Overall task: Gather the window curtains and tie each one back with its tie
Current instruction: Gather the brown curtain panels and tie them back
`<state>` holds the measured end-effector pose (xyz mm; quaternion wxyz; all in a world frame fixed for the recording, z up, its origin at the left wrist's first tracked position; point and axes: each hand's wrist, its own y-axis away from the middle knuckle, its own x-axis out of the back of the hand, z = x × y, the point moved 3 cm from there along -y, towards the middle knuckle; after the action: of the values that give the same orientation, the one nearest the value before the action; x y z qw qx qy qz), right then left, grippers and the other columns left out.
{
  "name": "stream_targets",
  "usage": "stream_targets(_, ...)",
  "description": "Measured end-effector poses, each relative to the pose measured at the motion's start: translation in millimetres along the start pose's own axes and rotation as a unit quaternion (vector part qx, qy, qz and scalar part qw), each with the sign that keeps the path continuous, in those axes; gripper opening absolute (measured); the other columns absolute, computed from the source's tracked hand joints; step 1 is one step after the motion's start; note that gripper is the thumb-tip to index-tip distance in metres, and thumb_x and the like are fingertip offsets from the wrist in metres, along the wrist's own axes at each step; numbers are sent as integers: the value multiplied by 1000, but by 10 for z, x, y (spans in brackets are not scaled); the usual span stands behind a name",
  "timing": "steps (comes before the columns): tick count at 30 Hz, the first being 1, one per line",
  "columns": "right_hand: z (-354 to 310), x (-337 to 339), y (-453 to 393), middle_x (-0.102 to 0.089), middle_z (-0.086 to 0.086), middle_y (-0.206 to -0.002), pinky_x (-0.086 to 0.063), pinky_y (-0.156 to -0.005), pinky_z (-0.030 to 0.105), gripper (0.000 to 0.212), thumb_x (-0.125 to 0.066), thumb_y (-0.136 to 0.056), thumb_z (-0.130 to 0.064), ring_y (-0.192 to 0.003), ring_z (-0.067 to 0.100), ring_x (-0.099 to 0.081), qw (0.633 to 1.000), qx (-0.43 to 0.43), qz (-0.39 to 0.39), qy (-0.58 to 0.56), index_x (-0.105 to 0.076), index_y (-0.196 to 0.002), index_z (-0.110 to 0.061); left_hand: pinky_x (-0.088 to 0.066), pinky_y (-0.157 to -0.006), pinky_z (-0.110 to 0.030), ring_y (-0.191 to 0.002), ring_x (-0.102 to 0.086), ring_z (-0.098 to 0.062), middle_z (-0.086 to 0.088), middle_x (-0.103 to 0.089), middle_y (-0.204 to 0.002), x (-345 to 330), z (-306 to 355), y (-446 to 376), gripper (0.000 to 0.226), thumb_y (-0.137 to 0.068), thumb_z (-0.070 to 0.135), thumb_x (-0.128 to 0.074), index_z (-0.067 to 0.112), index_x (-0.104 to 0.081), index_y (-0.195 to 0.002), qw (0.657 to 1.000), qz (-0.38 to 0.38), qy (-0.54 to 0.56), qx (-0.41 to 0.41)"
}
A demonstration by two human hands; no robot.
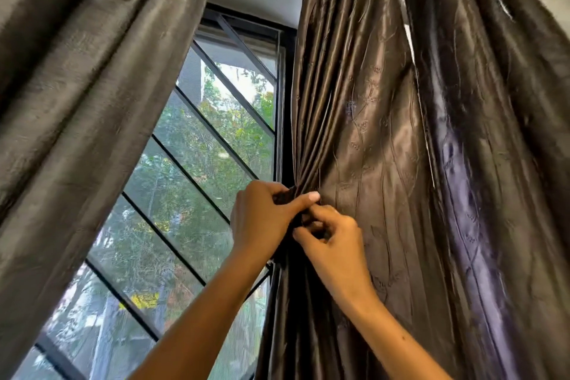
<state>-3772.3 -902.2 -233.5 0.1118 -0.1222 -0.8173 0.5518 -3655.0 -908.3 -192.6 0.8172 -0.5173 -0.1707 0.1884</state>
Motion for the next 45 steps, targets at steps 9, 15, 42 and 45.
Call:
stream_targets(9, 110, 357, -145, -12, 15, -158, -13, -115, 49, 77, -65, -84, -45, -146, 29, -9, 944, -47, 165, 283, -29, -147, -22, -49, -66, -28, -80, -68, -19, -1, -73, -83, 13, -73, -54, 24, -78, 39, -73, 16, -74, -87, 996, 45, -79, -15)
stream_targets(15, 49, 305, -190, -70, 14, -106, -47, -76, 35, 35, -63, -89, -21, -100, 35, -63, 947, -15, 137, 292, -60, -123, -13, -45, -61, -25, -74, -67, -18, 1, -71, -74, -6, -80, -43, 22, -78, 40, -74, 18, -73, -79, 995, 53, -77, -31)
stream_targets(42, 325, 228, -277, -73, 4, -95, -56, -76, 24, 39, -76, -80, -22, -84, 11, -69, 984, -88, 133, 76, -65, -115, -10, -51, -64, -30, -70, -67, -17, 2, -70, -69, -83, -110, -26, 23, -79, 41, -72, 19, -73, -74, 995, 48, -82, -34)
stream_targets(45, 157, 225, -176, -70, -9, -78, -57, -70, 36, 23, -77, -78, -14, -66, 4, -66, 966, -2, 212, 149, -72, -99, -19, -47, -63, -26, -70, -66, -16, 4, -70, -69, -94, -108, -22, 23, -78, 41, -73, 19, -73, -75, 993, 59, -95, -36)
